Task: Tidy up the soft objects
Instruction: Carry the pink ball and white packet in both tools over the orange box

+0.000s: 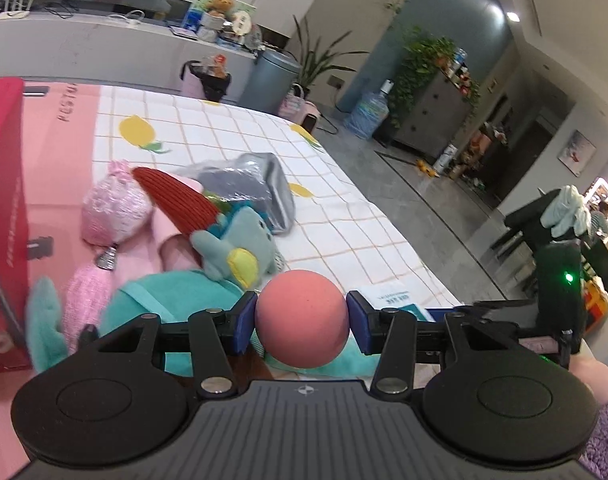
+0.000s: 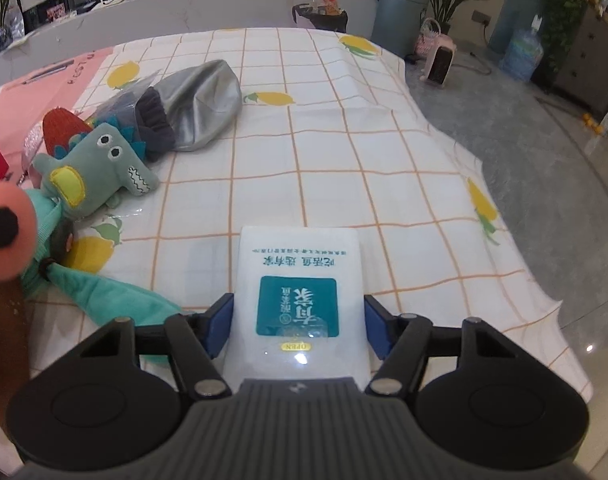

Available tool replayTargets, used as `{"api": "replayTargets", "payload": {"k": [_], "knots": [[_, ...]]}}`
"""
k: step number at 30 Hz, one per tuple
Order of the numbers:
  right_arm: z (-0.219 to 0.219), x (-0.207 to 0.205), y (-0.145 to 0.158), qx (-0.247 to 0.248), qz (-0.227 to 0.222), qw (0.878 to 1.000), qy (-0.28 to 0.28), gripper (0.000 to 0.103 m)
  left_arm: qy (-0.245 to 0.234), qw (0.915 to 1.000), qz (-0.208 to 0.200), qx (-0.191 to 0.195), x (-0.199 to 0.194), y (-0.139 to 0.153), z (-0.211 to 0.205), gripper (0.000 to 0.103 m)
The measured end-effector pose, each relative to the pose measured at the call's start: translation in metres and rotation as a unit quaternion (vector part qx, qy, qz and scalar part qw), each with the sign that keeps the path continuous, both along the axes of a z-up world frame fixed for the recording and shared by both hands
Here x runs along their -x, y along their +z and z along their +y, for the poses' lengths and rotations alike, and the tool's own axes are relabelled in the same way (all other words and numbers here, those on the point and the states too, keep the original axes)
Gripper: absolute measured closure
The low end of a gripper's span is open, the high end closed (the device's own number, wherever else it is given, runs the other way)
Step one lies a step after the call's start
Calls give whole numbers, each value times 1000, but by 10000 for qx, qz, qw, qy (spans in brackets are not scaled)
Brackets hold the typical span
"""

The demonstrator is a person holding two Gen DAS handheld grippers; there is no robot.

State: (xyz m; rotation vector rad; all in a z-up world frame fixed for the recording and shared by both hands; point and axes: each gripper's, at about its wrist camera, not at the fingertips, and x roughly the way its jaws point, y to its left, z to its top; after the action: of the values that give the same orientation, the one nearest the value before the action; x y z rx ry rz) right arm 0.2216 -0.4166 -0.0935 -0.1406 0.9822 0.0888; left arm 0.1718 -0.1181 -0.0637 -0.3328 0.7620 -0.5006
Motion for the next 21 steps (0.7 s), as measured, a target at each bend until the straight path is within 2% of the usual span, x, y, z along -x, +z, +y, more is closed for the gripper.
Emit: {"api": "replayTargets", "payload": {"k": [3, 7, 12, 15, 18, 21], "knots": [[3, 4, 8, 57, -149, 9998, 79, 39, 242, 9994, -26, -246, 0, 4, 2, 49], [16, 11, 25, 249, -380, 9985, 293, 39, 326, 9982, -138, -491, 1, 9, 2, 49], [36, 25, 62, 209, -711, 9963, 432, 40, 492, 9955, -173, -793, 5, 23, 4, 49], [52, 33, 88, 96, -962, 9942, 472, 40, 540, 9942, -236, -899, 11, 35, 9, 49], [75, 44, 111, 92, -1209, 9905, 648, 40, 549, 9916, -475, -1072, 21, 54, 14, 49], [97, 54, 134, 131, -1458, 9864, 753, 39, 666, 9905, -619, -1034, 31, 75, 24, 49]]}}
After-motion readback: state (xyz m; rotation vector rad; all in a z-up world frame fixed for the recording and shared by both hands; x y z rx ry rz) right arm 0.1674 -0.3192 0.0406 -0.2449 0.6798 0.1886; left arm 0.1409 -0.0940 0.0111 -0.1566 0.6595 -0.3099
